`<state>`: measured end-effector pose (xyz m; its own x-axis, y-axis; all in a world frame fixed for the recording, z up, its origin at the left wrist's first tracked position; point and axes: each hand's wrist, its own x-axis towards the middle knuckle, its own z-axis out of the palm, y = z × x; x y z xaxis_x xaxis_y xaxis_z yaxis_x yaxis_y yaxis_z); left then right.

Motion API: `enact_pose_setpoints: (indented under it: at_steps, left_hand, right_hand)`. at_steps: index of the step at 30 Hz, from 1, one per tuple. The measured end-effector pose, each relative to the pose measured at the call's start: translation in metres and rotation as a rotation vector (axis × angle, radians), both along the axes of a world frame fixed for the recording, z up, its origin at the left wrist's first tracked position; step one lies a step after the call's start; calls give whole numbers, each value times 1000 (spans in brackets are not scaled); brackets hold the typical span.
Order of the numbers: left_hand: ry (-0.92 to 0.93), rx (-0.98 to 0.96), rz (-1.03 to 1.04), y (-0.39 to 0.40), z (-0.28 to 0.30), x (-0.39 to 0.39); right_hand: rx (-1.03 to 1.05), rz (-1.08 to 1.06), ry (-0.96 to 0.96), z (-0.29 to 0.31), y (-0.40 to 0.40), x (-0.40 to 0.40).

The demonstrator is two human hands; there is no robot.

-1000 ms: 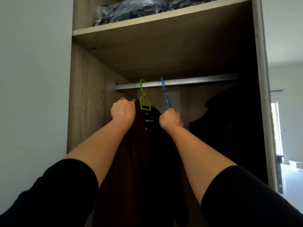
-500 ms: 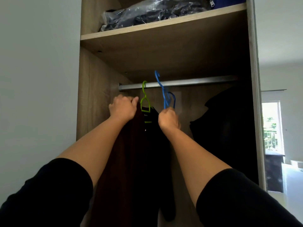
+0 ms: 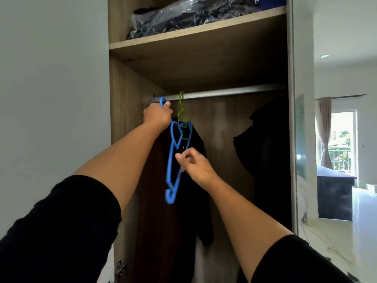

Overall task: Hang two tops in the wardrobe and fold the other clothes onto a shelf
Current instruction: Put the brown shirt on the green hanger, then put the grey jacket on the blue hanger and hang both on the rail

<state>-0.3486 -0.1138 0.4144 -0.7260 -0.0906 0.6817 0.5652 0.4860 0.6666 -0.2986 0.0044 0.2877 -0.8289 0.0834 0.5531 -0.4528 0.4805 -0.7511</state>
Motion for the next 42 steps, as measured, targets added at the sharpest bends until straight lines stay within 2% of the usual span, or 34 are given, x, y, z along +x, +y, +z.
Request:
enact_pose_setpoints:
  at_steps: [3, 5, 9, 12, 16, 20, 22, 27, 29, 32, 36, 42]
  left_hand:
    - [-10, 47, -34, -10, -7, 11]
    - [-52, 122, -114, -17, -14, 21]
    - [-71, 99, -142, -30, -28, 48]
    - [-26, 76, -85, -40, -35, 64]
    - [-44, 62, -40, -60, -45, 91]
    - [-76, 42, 19, -84, -55, 127]
    - [-82, -58, 78, -95, -61, 150]
    - [-213, -540, 282, -128, -92, 211]
    - [-268, -603, 379, -140, -108, 237]
    - [-275, -629, 528, -148, -137, 279]
    - [-314, -640, 687, -160, -165, 344]
    - [-386, -612, 882, -191, -168, 468]
  right_hand:
    - [138, -232, 128, 2, 2, 8]
    - [230, -301, 150, 0, 2, 16]
    - [405, -229, 79, -8, -13, 37]
    - [389, -133, 32, -15, -29, 48]
    - [288, -14, 109, -24, -46, 61]
    - [390, -2, 137, -22, -54, 75]
    - [407, 23, 166, -19, -57, 82]
    - [461, 110, 206, -18, -57, 102]
    - [479, 144, 206, -24, -53, 110]
    - [477, 255, 194, -39, -55, 127]
    - [411, 504, 147, -58, -81, 163]
    - [358, 812, 147, -58, -141, 249]
